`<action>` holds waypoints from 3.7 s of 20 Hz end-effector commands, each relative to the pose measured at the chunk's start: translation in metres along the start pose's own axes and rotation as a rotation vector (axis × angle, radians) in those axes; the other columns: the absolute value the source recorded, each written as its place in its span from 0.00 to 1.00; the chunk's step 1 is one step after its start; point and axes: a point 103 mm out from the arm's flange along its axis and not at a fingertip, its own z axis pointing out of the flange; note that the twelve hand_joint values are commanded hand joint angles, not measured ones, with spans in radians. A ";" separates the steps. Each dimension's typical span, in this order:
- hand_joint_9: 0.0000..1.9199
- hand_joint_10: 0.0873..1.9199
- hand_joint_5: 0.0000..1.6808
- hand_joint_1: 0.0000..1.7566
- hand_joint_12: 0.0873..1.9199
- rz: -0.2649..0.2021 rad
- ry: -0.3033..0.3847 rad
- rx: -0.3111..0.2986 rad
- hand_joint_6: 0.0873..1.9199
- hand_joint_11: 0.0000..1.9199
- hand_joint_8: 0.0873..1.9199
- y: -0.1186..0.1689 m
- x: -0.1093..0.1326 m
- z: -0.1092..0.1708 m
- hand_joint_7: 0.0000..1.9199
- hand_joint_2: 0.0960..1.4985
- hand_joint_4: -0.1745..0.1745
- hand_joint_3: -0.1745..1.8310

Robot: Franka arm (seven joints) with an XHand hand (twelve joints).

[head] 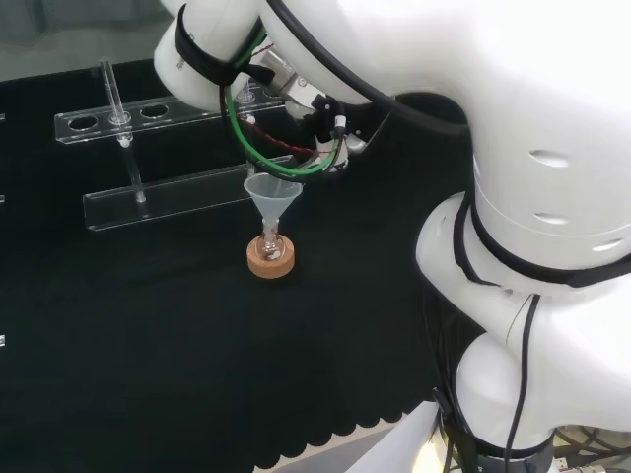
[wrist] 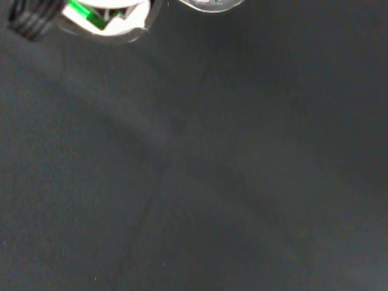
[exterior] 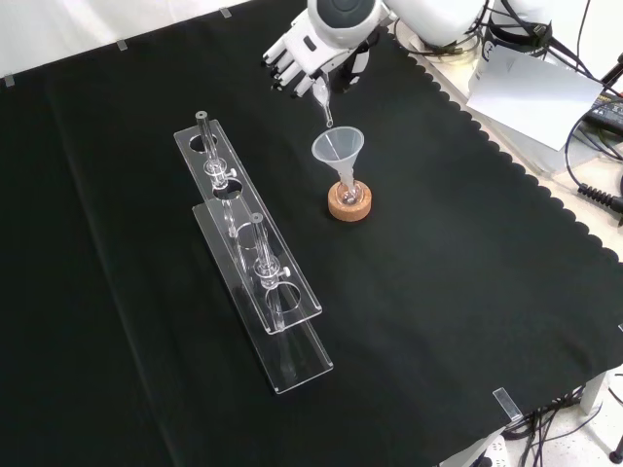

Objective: Pour all the NaCl from the weighing funnel into the round-bottom flask.

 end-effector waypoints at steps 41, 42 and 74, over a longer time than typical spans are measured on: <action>0.35 0.24 0.68 0.62 0.68 -0.034 -0.134 -0.050 0.46 0.15 0.29 0.004 0.018 -0.012 0.24 0.41 1.00 0.46; 0.35 0.24 0.68 0.62 0.68 -0.033 -0.140 -0.049 0.46 0.15 0.29 0.004 0.018 -0.012 0.24 0.41 1.00 0.46; 0.35 0.24 0.68 0.62 0.68 -0.012 -0.293 -0.040 0.46 0.15 0.28 -0.001 0.016 -0.026 0.24 0.41 1.00 0.46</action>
